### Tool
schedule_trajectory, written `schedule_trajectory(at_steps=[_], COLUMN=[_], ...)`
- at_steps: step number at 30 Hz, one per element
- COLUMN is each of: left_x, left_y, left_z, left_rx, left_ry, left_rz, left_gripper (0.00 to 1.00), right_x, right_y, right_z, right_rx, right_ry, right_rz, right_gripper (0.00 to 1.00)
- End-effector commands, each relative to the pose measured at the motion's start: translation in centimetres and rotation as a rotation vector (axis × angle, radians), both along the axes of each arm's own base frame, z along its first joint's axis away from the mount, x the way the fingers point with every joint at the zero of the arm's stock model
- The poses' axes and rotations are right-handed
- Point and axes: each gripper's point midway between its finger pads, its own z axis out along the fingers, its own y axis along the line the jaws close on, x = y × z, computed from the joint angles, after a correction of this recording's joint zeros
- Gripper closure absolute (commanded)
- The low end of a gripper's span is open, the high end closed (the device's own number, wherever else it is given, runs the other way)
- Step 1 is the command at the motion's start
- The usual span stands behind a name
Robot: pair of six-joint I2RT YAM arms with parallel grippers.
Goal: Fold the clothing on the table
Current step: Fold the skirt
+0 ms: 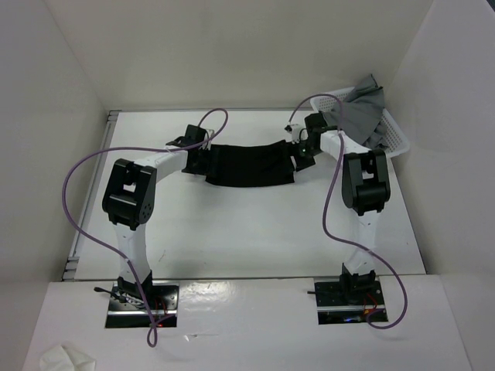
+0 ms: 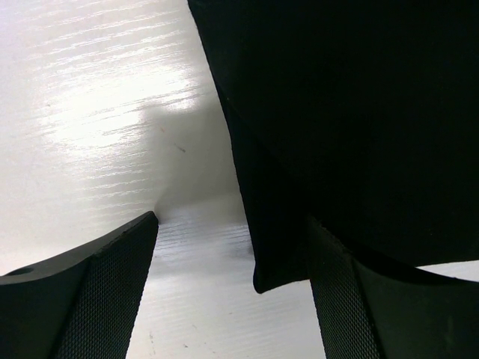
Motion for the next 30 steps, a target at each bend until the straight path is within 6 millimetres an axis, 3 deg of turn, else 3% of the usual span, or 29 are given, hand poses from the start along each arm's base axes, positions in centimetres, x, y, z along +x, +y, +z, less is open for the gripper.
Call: schedule_trajectory(at_steps=[1, 2, 3, 5, 8, 9, 10, 12, 13, 16, 17, 22, 24, 26, 27, 30], left_x=[-0.7, -0.4, -0.6, -0.6, -0.6, -0.6, -0.6, -0.6, -0.6, -0.6, -0.6, -0.8, -0.8, -1.1, -1.0, -1.2], left_y=[-0.2, -0.3, -0.4, -0.4, -0.6, -0.6, -0.6, -0.6, -0.6, -0.6, -0.6, -1.2, -1.2, -1.1, -1.1, -0.9], left_z=[-1.4, -1.1, -1.1, -1.1, -0.7, -0.7, -0.7, -0.7, -0.7, -0.7, -0.7, -0.7, -0.7, -1.2, -1.0, -1.2], left_rx=[-0.005, -0.007, -0.012, -0.012, -0.022, -0.022, -0.022, -0.022, -0.022, -0.022, -0.022, -0.03, -0.03, -0.005, -0.005, 0.008], left_ry=[0.055, 0.046, 0.057, 0.057, 0.051, 0.051, 0.051, 0.051, 0.051, 0.051, 0.051, 0.053, 0.053, 0.065, 0.067, 0.082], left_rz=[0.001, 0.001, -0.004, -0.004, -0.009, -0.009, -0.009, -0.009, -0.009, -0.009, -0.009, -0.023, -0.023, -0.02, -0.02, -0.015], left_gripper=[0.16, 0.16, 0.16, 0.16, 0.16, 0.16, 0.16, 0.16, 0.16, 0.16, 0.17, 0.17, 0.19, 0.27, 0.3, 0.51], right_x=[1.1, 1.2, 0.8, 1.0, 1.1, 1.1, 1.0, 0.9, 1.3, 1.3, 1.4, 2.1, 3.2, 3.4, 4.1, 4.6], right_y=[1.0, 1.6, 1.6, 2.0, 3.1, 2.9, 2.8, 3.6, 3.4, 3.3, 3.2, 2.7, 3.0, 3.0, 3.2, 3.6], right_z=[0.7, 1.2, 0.0, 0.0, 0.0, -0.5, -1.1, -1.3, -1.1, -1.4, -1.4, 1.3, 4.1, 5.7, 7.5, 10.1], right_rx=[0.063, 0.072, 0.068, 0.068, 0.069, 0.058, 0.048, 0.039, 0.027, -0.014, -0.022, -0.043, -0.027, -0.023, -0.01, -0.007], right_ry=[-0.005, -0.009, 0.024, 0.02, 0.015, 0.022, 0.031, 0.03, 0.018, 0.01, 0.009, -0.061, -0.118, -0.138, -0.177, -0.225], right_rz=[0.008, 0.021, 0.02, 0.029, 0.051, 0.047, 0.043, 0.061, 0.055, 0.05, 0.046, 0.03, 0.02, 0.02, 0.011, 0.015], right_gripper=[0.25, 0.25, 0.25, 0.26, 0.38, 0.43, 0.54, 0.66, 0.79, 1.0, 1.0, 1.0, 1.0, 1.0, 1.0, 1.0])
